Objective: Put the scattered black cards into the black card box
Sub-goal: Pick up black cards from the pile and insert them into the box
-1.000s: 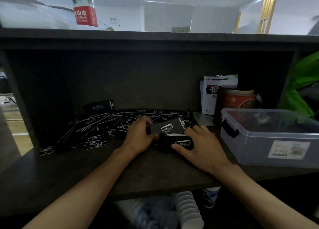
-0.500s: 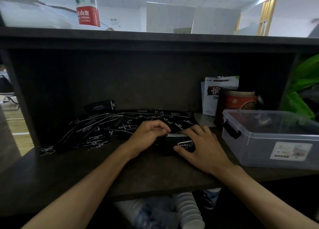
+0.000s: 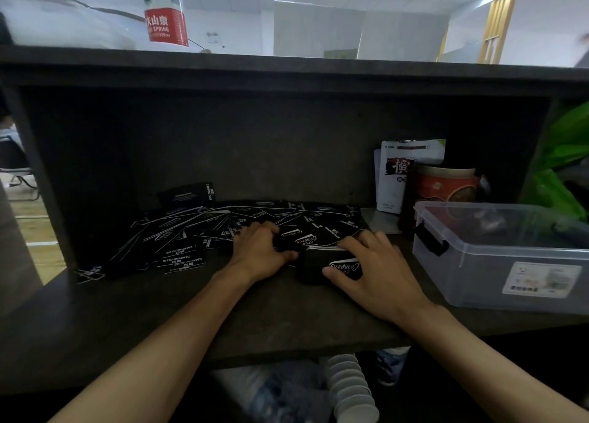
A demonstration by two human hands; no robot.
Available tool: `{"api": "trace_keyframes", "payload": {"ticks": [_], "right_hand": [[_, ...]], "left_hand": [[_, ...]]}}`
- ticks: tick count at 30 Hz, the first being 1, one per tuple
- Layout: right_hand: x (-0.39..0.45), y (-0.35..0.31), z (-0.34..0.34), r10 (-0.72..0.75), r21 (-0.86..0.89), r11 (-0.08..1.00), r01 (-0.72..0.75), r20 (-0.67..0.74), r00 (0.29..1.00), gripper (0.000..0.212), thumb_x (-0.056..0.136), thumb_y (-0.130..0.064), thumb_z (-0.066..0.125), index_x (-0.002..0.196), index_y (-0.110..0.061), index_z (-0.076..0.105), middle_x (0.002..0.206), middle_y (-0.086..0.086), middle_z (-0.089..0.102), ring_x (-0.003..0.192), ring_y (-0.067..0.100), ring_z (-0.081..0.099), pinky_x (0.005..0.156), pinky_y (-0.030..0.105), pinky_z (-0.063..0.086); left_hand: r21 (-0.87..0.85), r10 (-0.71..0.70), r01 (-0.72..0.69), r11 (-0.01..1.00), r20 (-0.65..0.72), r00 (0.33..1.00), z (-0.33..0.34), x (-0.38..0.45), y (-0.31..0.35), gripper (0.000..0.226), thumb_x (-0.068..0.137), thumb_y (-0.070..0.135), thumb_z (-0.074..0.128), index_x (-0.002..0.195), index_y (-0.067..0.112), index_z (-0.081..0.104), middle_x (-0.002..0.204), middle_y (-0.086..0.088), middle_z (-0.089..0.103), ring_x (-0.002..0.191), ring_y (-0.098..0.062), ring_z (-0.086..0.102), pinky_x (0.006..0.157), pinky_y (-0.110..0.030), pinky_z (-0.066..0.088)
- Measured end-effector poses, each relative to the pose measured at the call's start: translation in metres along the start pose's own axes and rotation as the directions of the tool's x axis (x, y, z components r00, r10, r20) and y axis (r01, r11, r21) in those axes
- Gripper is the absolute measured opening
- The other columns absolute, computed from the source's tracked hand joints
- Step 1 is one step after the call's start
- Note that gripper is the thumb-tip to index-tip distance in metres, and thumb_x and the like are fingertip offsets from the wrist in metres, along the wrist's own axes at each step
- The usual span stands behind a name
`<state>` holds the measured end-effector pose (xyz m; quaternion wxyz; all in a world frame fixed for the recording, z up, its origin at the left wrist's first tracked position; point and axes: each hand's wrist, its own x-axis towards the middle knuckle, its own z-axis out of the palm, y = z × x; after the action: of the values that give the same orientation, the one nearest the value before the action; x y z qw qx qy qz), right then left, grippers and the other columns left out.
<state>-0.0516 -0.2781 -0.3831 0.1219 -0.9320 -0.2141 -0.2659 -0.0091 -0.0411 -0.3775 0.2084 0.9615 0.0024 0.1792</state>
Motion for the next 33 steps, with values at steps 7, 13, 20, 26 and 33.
{"api": "trace_keyframes", "payload": {"ticks": [7, 13, 20, 26, 33], "right_hand": [[0.0, -0.001, -0.001, 0.008, -0.007, 1.0, -0.008, 0.009, 1.0, 0.066, 0.081, -0.081, 0.033, 0.129, -0.039, 0.048, 0.118, -0.009, 0.049, 0.112, 0.009, 0.038, 0.091, 0.034, 0.043], [-0.002, 0.0, 0.001, 0.028, 0.056, 0.998, -0.026, -0.032, 0.999, 0.071, 0.08, -0.075, 0.046, 0.141, -0.039, 0.035, 0.14, -0.008, 0.029, 0.129, 0.013, 0.031, 0.105, 0.041, 0.04], [0.001, -0.001, 0.002, 0.005, 0.011, 1.0, -0.005, 0.039, 0.999, 0.068, 0.082, -0.076, 0.034, 0.139, -0.041, 0.037, 0.13, -0.014, 0.044, 0.121, 0.009, 0.03, 0.097, 0.041, 0.041], [0.0, -0.001, 0.0, 0.014, 0.007, 1.0, -0.014, 0.048, 0.999, 0.067, 0.081, -0.078, 0.031, 0.135, -0.04, 0.039, 0.125, -0.013, 0.046, 0.117, 0.009, 0.033, 0.094, 0.041, 0.043], [-0.001, -0.002, -0.002, 0.024, 0.003, 1.0, -0.024, 0.05, 0.998, 0.066, 0.083, -0.076, 0.036, 0.137, -0.038, 0.041, 0.127, -0.012, 0.048, 0.118, 0.01, 0.035, 0.095, 0.04, 0.044]], "left_hand": [[-0.175, 0.016, -0.016, 0.984, -0.002, 1.0, -0.011, -0.003, 0.006, 0.036, 0.079, 0.036, 0.077, 0.109, 0.031, 0.058, 0.115, 0.004, 0.055, 0.115, -0.017, 0.051, 0.095, -0.029, 0.042], [-0.624, 0.254, -0.185, 0.759, 0.021, 0.967, -0.031, -0.02, 0.019, 0.025, 0.09, 0.009, 0.065, 0.088, 0.033, 0.07, 0.089, 0.017, 0.071, 0.089, 0.001, 0.066, 0.08, -0.02, 0.05], [-0.694, 0.313, -0.124, 0.709, 0.153, 0.938, -0.026, -0.026, 0.029, 0.031, 0.096, 0.01, 0.052, 0.092, 0.03, 0.075, 0.097, 0.015, 0.072, 0.094, 0.004, 0.065, 0.078, -0.016, 0.045], [0.163, 0.047, -0.025, 0.986, -0.134, 0.99, -0.015, -0.009, 0.002, 0.034, 0.095, 0.047, 0.053, 0.116, 0.022, 0.064, 0.119, -0.005, 0.058, 0.114, -0.022, 0.054, 0.095, -0.034, 0.042], [0.201, -0.035, 0.051, 0.978, -0.084, 0.996, -0.012, -0.007, -0.007, 0.054, 0.085, 0.055, 0.063, 0.125, 0.019, 0.054, 0.129, -0.01, 0.051, 0.123, -0.028, 0.046, 0.104, -0.041, 0.036]]}}
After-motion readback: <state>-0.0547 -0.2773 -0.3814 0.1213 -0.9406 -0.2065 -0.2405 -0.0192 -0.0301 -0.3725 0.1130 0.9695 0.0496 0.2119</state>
